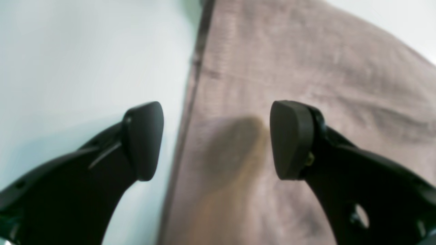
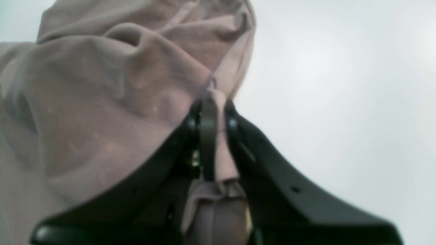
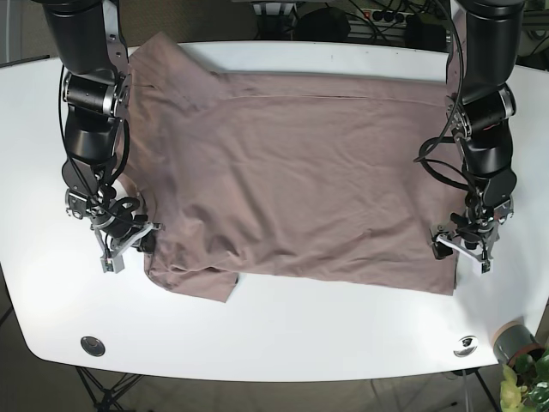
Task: Fold the T-shirt properly
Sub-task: 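Grasp the T-shirt side edges with both grippers, then lift the T-shirt high with both grippers, shaking it out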
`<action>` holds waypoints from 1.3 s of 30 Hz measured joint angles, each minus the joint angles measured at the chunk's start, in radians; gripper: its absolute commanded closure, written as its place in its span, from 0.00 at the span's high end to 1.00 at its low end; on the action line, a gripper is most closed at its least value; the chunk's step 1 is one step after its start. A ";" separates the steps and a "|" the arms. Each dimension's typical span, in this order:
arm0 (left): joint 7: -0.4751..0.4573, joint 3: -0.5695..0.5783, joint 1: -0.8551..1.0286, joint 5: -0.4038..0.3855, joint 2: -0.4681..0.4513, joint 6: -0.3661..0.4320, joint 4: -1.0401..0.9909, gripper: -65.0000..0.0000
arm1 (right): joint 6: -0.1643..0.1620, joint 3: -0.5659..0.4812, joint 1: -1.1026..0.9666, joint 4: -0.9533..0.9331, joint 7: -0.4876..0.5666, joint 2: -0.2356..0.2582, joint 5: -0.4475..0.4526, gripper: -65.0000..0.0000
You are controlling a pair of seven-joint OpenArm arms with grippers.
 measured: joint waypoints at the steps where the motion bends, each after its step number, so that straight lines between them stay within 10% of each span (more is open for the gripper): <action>1: -0.001 0.000 -0.001 0.000 0.009 0.000 0.002 0.71 | 0.000 0.000 0.000 0.000 0.000 0.000 0.000 0.03; 5: -0.004 0.000 -0.005 0.000 0.028 -0.002 0.002 0.65 | 0.000 -0.001 0.000 0.000 0.000 0.001 0.000 0.03; 18: 0.004 0.000 0.002 -0.003 0.026 -0.072 0.002 0.00 | 0.000 -0.001 0.000 0.000 0.000 0.002 0.000 0.03; 26: 0.012 -0.004 0.003 -0.003 0.027 -0.074 0.010 0.00 | -0.004 -0.002 0.004 0.000 0.004 -0.016 -0.004 0.03; 39: 0.325 -0.003 0.048 -0.207 0.037 -0.072 0.464 0.00 | 0.000 -0.006 0.011 0.284 -0.188 -0.006 -0.021 0.03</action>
